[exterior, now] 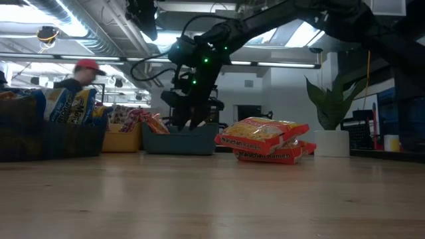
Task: Sort Maruchan noodles
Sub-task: Put the orange noodle pack into the blue bin
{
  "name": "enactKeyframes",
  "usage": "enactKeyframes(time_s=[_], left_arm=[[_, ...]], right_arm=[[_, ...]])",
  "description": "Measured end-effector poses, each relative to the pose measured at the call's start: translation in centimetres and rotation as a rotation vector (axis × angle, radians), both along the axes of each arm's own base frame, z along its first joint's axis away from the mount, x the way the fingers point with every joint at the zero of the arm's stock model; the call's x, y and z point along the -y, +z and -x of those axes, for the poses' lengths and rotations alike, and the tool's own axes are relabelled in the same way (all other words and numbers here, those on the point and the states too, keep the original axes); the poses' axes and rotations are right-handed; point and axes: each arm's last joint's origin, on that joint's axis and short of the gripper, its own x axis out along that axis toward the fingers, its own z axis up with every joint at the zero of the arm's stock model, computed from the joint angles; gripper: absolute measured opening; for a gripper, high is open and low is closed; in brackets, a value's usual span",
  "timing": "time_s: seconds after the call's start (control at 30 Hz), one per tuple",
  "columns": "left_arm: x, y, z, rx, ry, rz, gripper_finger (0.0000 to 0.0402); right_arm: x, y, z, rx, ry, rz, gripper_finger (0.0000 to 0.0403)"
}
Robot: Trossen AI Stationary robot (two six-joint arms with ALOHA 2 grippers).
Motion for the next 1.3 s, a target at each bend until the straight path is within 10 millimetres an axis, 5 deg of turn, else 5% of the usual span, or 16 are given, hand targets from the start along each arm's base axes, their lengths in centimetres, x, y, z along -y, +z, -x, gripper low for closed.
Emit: enactKeyframes(time_s=[0.5,0.8,1.1,1.3], left_arm=[[0.0,0.0,0.0,-0.008,-0.007,-0.007,0.0092],[0.0,0.0,0.0,-0.012,-0.013,-0.009,0.0092],[0.0,0.0,0.0,-0.014,-0.016,-0.011,0.0092],[0.0,0.0,0.0,-0.005,-0.007,-0.010,0.0092]], right_arm=[[-0.7,-3.0,-0.7,-0.075,-0.009,0.041,0.0179],[-0.8,-1.6,-0.4,-0.121,-0.059,0.018,0.0012],[-0.3,3.2,-0.8,0.000,-0.114,0.018,0.0001],[0.1,2.1,-0.7,0.018,-0.088,-0.141,0.0060]])
